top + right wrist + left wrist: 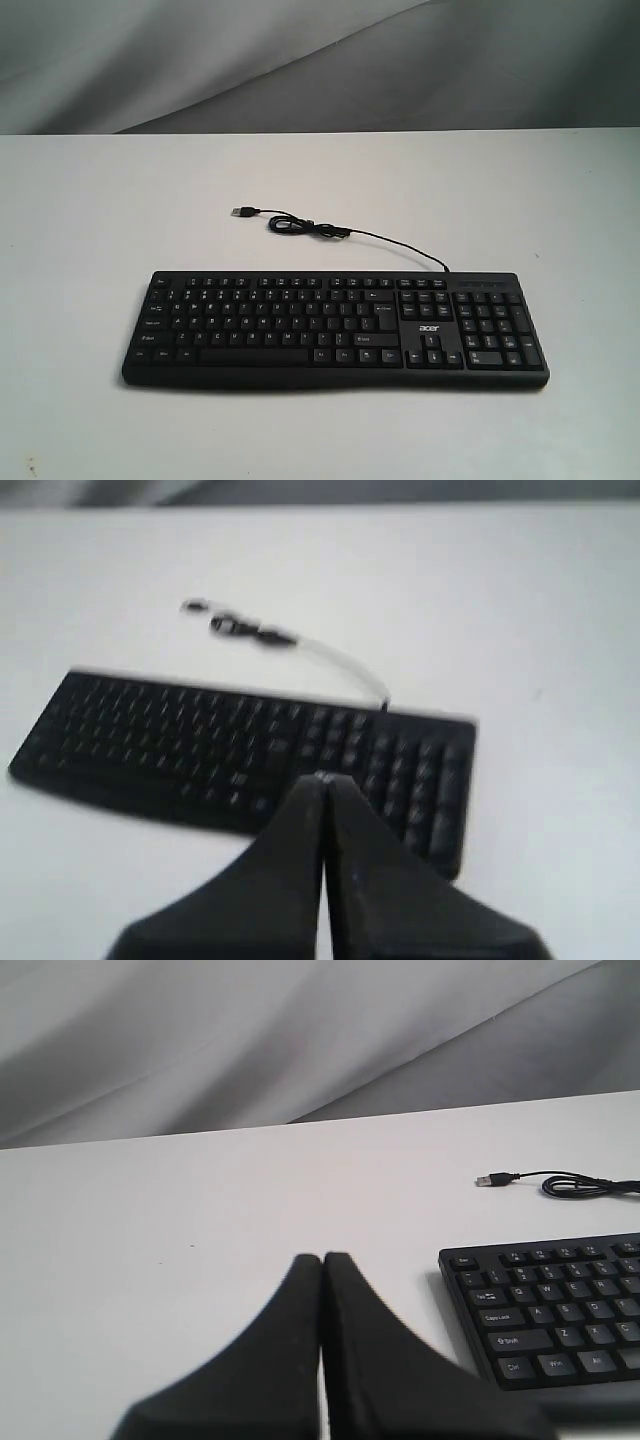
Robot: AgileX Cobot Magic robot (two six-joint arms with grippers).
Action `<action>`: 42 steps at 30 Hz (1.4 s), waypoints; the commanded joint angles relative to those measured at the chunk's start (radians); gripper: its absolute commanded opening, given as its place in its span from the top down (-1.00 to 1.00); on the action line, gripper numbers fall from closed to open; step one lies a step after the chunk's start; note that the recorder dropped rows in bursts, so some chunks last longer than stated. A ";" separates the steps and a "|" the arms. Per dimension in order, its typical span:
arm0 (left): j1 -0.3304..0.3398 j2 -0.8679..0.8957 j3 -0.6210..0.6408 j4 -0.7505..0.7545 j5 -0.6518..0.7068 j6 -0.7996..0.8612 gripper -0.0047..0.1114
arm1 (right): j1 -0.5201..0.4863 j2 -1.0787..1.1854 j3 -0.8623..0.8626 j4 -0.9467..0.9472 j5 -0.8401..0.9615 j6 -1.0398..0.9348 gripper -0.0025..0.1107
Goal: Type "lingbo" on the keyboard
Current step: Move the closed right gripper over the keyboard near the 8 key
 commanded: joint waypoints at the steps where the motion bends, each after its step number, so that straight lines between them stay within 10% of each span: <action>1: 0.002 -0.003 0.004 -0.008 -0.005 -0.004 0.91 | 0.012 0.107 -0.005 0.059 0.162 -0.017 0.96; 18: 0.002 -0.003 0.004 -0.008 -0.005 -0.004 0.91 | 0.030 0.372 -0.007 0.324 -0.097 -0.247 0.96; 29: 0.002 -0.003 0.004 -0.008 -0.005 -0.004 0.91 | 0.456 0.756 -0.241 0.191 -0.214 -0.230 0.96; 42: 0.002 -0.003 0.004 -0.008 -0.005 -0.004 0.91 | 0.589 0.845 -0.267 0.305 -0.266 -0.275 0.96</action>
